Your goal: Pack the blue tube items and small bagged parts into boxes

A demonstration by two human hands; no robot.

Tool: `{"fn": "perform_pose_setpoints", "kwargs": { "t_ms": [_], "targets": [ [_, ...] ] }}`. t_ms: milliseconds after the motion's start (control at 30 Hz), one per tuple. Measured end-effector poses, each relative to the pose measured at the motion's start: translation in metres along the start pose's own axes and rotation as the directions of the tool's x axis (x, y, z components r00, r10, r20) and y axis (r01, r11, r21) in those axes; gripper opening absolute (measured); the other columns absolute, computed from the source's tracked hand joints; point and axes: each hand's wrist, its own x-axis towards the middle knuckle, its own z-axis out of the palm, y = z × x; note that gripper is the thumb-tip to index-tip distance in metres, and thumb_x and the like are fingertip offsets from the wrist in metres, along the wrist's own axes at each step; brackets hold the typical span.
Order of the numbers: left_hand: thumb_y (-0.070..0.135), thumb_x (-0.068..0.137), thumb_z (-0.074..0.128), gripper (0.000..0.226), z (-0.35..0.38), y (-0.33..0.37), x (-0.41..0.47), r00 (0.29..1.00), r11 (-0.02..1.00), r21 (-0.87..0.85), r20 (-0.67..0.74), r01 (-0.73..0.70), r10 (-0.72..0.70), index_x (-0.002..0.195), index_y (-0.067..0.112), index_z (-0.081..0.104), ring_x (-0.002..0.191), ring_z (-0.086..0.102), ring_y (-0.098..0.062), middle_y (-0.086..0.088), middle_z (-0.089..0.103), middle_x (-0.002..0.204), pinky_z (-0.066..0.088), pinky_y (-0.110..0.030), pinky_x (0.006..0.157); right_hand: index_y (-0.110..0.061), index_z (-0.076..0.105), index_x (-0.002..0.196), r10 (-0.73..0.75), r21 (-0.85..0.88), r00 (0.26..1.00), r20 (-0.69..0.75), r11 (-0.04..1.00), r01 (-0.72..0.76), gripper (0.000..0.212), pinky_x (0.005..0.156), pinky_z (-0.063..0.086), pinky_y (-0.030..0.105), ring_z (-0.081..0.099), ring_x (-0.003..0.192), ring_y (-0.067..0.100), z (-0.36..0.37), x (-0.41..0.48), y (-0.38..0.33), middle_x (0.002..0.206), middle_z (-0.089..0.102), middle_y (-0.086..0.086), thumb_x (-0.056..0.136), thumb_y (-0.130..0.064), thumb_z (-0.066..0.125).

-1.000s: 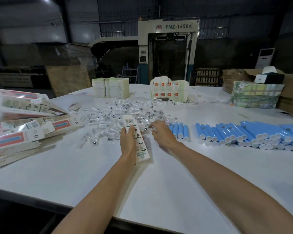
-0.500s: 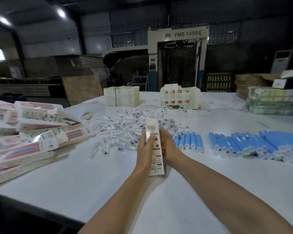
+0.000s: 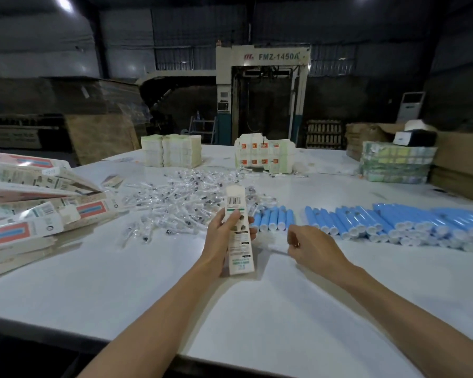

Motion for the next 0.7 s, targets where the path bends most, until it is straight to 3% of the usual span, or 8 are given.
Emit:
{"fn": "perform_pose_setpoints", "kwargs": {
  "t_ms": [100,167,267,400,467,533,600,700],
  "targets": [
    [0.019,0.107,0.064,0.036,0.004,-0.003,-0.003,0.996,0.998,-0.020,0.079,0.053,-0.051,0.140,0.007,0.058,0.091,0.078,-0.039,-0.024,0.078,0.117,0.068,-0.045,0.077,-0.033,0.050,0.135,-0.018,-0.073,0.997,0.071,0.997,0.023,0.047,0.056,0.032,0.024,0.060,0.084,0.016,-0.003,-0.022,0.011,0.098,0.063,-0.009,0.091,-0.018,0.057],
    [0.022,0.106,0.065,0.037,0.007,-0.004,-0.006,0.989,0.998,0.012,0.137,0.056,-0.057,0.141,0.010,0.058,0.096,0.077,-0.043,-0.024,0.077,0.119,0.068,-0.050,0.084,-0.033,0.042,0.146,0.013,-0.138,0.979,0.203,0.990,0.015,0.058,0.062,0.034,0.028,0.059,0.094,0.020,-0.005,-0.026,0.011,0.115,0.061,-0.003,0.093,-0.015,0.053],
    [0.024,0.106,0.066,0.038,0.011,-0.006,-0.012,0.976,0.998,0.052,0.214,0.036,-0.046,0.141,0.012,0.058,0.096,0.078,-0.043,-0.023,0.078,0.120,0.067,-0.051,0.082,-0.017,0.055,0.126,0.057,-0.208,0.952,0.300,0.978,0.007,0.031,0.069,0.038,0.032,0.061,0.102,0.024,-0.004,-0.023,0.005,0.112,0.055,0.003,0.097,-0.011,0.050],
    [0.027,0.104,0.070,0.036,0.013,-0.005,-0.016,0.967,0.997,0.069,0.252,0.022,-0.039,0.138,0.018,0.062,0.099,0.078,-0.044,-0.021,0.078,0.121,0.066,-0.044,0.080,-0.006,0.064,0.091,0.046,-0.157,0.979,0.197,0.988,-0.014,0.012,0.058,0.039,0.031,0.061,0.082,0.029,-0.006,-0.019,-0.002,0.093,0.063,0.009,0.099,-0.007,0.056],
    [0.030,0.101,0.074,0.041,0.013,-0.004,-0.017,0.965,0.997,0.070,0.259,0.018,-0.036,0.138,0.019,0.063,0.102,0.078,-0.046,-0.020,0.078,0.122,0.066,-0.049,0.085,-0.004,0.062,0.087,0.080,0.029,0.994,0.074,0.996,-0.082,0.016,0.064,0.046,0.035,0.063,0.081,0.030,-0.016,-0.012,-0.002,0.087,0.065,0.010,0.101,-0.007,0.054],
    [0.031,0.098,0.077,0.046,0.012,-0.003,-0.017,0.963,0.997,0.074,0.266,0.015,-0.034,0.139,0.019,0.063,0.104,0.077,-0.048,-0.020,0.077,0.124,0.065,-0.056,0.091,-0.011,0.064,0.093,0.181,0.307,0.977,-0.115,0.942,-0.138,0.010,0.064,0.049,0.023,0.065,0.078,0.016,-0.036,-0.001,-0.008,0.086,0.069,0.002,0.101,-0.012,0.060],
    [0.032,0.097,0.080,0.046,0.012,-0.001,-0.017,0.960,0.996,0.085,0.277,0.012,-0.036,0.139,0.022,0.064,0.104,0.077,-0.048,-0.019,0.077,0.125,0.064,-0.056,0.092,-0.013,0.067,0.100,0.274,0.627,0.936,-0.223,0.775,-0.077,0.004,0.066,0.049,0.011,0.069,0.074,0.005,-0.058,0.011,-0.020,0.086,0.073,-0.004,0.098,-0.015,0.070],
    [0.035,0.094,0.085,0.045,0.014,0.002,-0.018,0.956,0.994,0.110,0.291,0.002,-0.034,0.135,0.028,0.068,0.103,0.078,-0.047,-0.018,0.078,0.122,0.065,-0.052,0.088,-0.015,0.058,0.116,0.254,0.892,0.941,-0.224,0.443,0.093,0.028,0.080,0.059,0.023,0.076,0.087,0.019,-0.082,0.026,-0.045,0.092,0.080,0.004,0.094,-0.013,0.075]
  ]
}}
